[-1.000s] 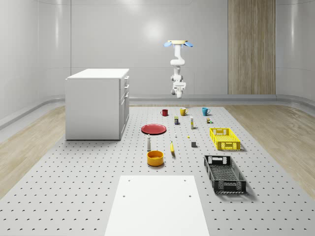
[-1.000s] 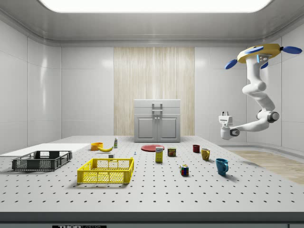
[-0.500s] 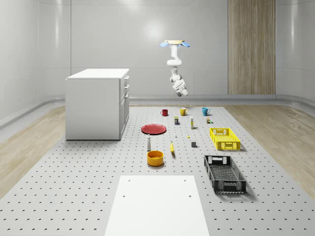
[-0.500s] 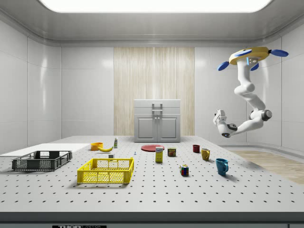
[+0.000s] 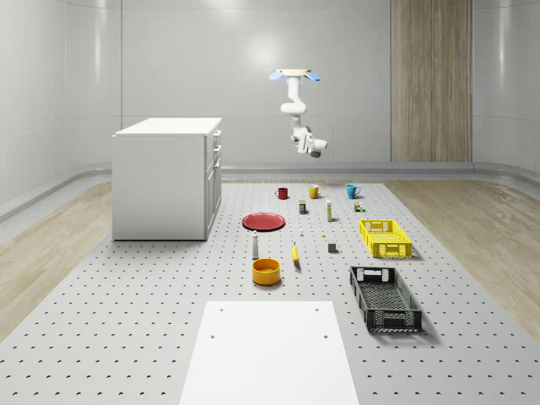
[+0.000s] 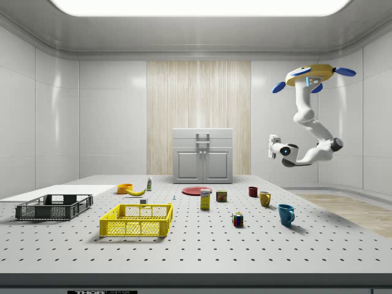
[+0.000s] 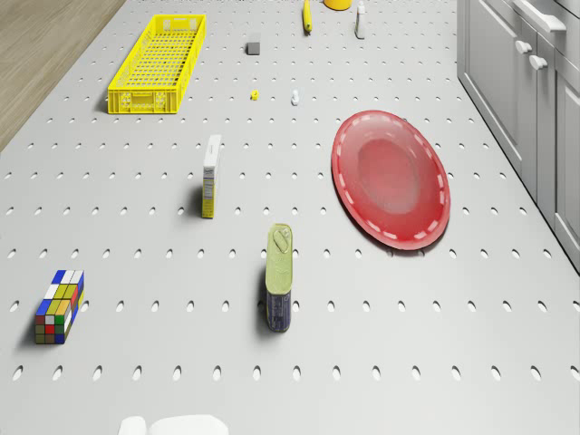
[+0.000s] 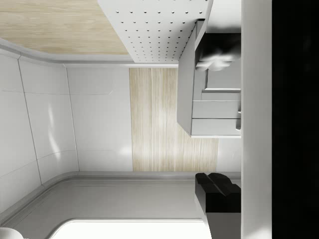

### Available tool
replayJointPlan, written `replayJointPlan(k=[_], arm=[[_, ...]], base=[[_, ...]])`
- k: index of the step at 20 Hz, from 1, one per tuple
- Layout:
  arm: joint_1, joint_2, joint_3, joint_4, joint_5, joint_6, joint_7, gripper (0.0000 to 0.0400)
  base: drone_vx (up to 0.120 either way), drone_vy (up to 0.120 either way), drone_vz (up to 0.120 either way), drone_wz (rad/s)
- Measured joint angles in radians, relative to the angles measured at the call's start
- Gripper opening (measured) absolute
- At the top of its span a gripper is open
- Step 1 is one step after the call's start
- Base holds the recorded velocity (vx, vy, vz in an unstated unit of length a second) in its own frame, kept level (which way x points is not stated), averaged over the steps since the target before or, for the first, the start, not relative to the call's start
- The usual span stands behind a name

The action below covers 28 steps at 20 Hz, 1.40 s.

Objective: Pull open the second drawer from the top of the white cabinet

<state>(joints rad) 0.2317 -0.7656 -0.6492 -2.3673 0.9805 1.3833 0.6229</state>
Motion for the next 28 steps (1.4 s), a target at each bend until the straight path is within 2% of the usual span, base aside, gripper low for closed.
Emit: replayJointPlan(k=[9,28], arm=[[0.081,-0.046,-0.070,-0.043,0.038,0.044,0.005,0.0300],[0.204,-0.136,-0.137,-0.064,-0.009,0.140,0.051,0.0300]], base=[[0.120,-0.120,0.000,0.000],[0.120,-0.120,0.000,0.000]])
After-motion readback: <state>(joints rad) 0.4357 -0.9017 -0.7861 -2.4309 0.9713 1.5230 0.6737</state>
